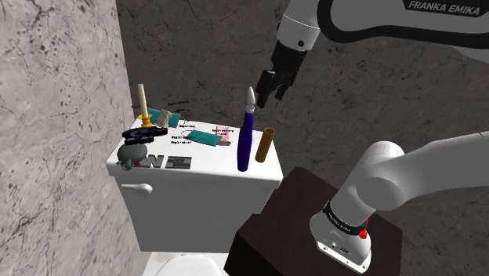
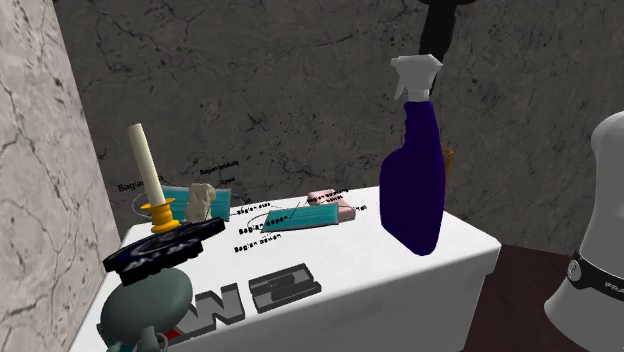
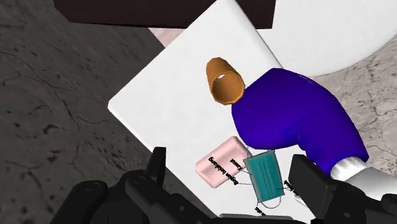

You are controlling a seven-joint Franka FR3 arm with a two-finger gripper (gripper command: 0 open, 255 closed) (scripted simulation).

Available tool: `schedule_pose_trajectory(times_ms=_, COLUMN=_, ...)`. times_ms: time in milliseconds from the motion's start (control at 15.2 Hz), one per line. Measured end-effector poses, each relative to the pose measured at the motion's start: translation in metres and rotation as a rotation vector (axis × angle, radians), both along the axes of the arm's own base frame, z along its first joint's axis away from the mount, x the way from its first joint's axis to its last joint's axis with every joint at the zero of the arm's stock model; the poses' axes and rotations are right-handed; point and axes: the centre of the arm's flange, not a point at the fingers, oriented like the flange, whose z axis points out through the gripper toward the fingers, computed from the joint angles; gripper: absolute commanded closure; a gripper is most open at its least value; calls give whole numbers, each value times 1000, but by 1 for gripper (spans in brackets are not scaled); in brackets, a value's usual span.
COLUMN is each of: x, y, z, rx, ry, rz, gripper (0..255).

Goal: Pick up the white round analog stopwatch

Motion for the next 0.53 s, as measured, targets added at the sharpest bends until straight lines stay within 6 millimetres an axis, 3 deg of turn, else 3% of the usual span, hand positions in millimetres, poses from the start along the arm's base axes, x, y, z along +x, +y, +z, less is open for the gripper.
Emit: schedule_pose_trajectory(times_ms=528, x=28, y=94, z=-36, rx=-16, ry=-21, rz=-82, gripper=0)
